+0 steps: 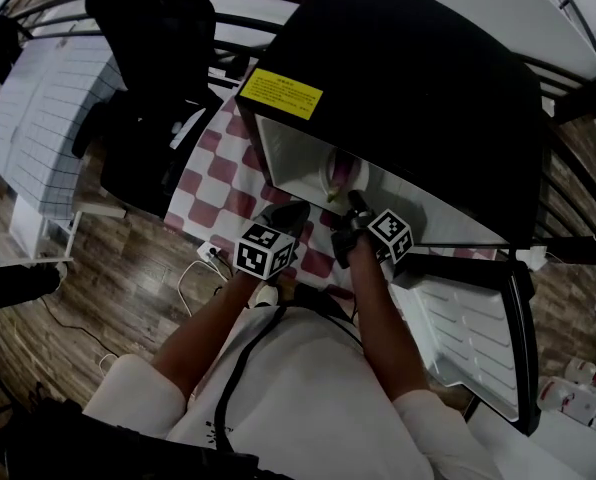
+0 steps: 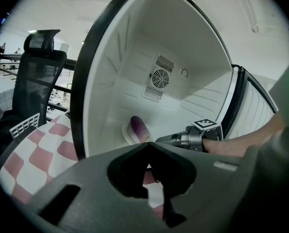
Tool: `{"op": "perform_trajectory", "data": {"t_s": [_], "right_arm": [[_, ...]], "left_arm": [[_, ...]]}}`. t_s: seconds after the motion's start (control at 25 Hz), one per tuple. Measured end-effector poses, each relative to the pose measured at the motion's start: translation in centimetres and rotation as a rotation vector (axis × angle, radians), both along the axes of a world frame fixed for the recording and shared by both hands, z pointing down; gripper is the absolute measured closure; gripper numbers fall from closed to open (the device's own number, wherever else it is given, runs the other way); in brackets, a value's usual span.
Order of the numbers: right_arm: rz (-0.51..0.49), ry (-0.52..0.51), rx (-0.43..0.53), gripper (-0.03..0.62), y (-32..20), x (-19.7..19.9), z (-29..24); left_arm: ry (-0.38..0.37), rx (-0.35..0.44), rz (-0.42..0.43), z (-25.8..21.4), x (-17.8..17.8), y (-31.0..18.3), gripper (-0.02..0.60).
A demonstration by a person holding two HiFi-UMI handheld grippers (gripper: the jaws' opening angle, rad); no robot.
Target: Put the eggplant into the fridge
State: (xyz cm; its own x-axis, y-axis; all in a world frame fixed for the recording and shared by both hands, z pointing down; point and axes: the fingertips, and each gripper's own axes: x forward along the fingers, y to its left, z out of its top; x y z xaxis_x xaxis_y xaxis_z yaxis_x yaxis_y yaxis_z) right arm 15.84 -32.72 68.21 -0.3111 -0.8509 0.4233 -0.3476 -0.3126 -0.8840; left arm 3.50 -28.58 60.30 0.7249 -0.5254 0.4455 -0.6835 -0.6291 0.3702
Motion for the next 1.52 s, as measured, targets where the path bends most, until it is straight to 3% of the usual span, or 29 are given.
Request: {"op": "perform_trajectory", "data": {"t_s": [0.76, 1.16, 1.52], "right_arm": [[0.011, -0.001, -0.070, 0.562, -0.4, -0.6, 1.4], [-0.029, 0.029, -0.080, 0.560, -0.5, -0.6, 1.5], [-0.093, 0.056, -0.072, 0.467, -0.6, -1.5, 0.8]], "left_arm": [[-0.012, -0.011, -0.015, 0.5, -1.4, -1.0, 0.581], [-0.011, -0.020, -0.027, 0.6, -1.8, -1.0, 0.581], [-0.012, -0.016, -0.026, 0.4, -2.0, -0.5, 0.581]]}}
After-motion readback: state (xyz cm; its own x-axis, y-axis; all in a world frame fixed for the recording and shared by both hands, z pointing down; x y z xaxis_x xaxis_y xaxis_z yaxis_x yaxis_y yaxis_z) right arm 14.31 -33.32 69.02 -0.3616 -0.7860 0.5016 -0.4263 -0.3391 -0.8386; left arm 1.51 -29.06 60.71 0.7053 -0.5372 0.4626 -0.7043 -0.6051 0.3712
